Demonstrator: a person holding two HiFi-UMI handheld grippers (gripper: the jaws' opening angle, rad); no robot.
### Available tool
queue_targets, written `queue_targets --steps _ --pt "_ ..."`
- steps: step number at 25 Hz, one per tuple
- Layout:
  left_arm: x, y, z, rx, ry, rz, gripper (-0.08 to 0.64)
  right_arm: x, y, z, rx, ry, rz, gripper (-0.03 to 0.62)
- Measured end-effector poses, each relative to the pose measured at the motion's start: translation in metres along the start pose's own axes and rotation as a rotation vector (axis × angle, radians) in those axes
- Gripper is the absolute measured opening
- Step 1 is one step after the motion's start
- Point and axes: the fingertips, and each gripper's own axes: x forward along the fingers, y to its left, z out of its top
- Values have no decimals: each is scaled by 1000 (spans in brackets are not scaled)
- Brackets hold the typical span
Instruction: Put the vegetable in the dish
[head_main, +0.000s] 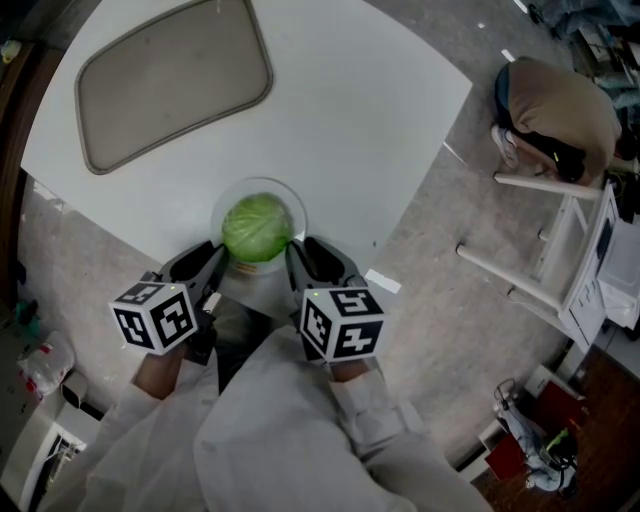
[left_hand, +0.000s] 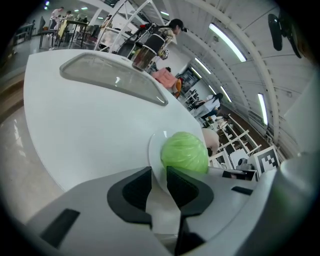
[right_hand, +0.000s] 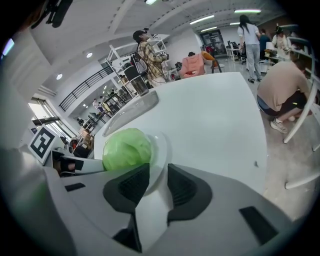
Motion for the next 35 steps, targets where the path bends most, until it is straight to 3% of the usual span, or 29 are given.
queue_targets --steps 14,21,35 --pt "0 2 3 16 -44 18 72 2 1 2 49 -15 17 93" --pt "0 -1 2 75 -48 55 74 1 0 2 30 -12 -25 89" --pt "-4 -2 -1 76 -73 77 72 -2 1 3 69 -20 7 69"
